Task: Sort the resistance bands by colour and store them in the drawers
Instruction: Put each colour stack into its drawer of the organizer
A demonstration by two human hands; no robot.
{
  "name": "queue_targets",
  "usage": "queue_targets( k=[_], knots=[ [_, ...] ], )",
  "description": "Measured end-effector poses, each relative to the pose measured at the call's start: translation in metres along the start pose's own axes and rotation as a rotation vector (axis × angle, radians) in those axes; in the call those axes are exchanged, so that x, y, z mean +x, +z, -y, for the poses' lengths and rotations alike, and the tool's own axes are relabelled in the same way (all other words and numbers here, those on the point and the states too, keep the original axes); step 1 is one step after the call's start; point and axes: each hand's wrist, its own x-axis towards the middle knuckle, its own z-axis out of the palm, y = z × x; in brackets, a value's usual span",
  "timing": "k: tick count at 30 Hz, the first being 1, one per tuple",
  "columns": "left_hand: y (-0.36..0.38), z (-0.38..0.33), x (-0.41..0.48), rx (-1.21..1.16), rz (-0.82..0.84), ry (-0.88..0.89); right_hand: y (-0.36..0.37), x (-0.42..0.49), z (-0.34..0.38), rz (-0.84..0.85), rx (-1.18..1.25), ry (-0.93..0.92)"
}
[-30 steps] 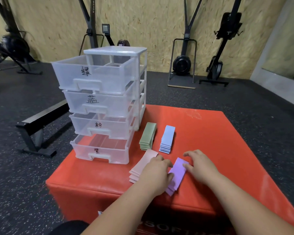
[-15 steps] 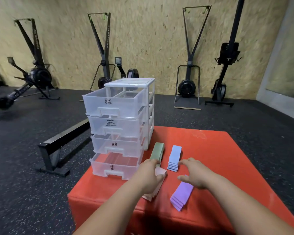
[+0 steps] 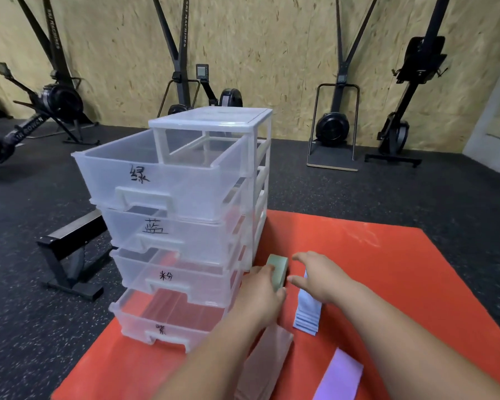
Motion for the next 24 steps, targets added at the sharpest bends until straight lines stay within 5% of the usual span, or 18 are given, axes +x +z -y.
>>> queue_targets(
  k=[6,13,24],
  knots=[
    [0.032,0.021,0.045,0.111,-0.042,-0.061,0.029,0.072,-0.014,0.013,-0.046,0.036],
    [0.051,0.022,0.065,-0.083,-0.114,-0.217,0.039,0.105,-0.021,0.157,0.072,0.017],
    [0.021,0.001,0.018,-0.315,-0.194,-0.078,0.002,0.037,0.008,-0.113,0.363,-0.147]
  ],
)
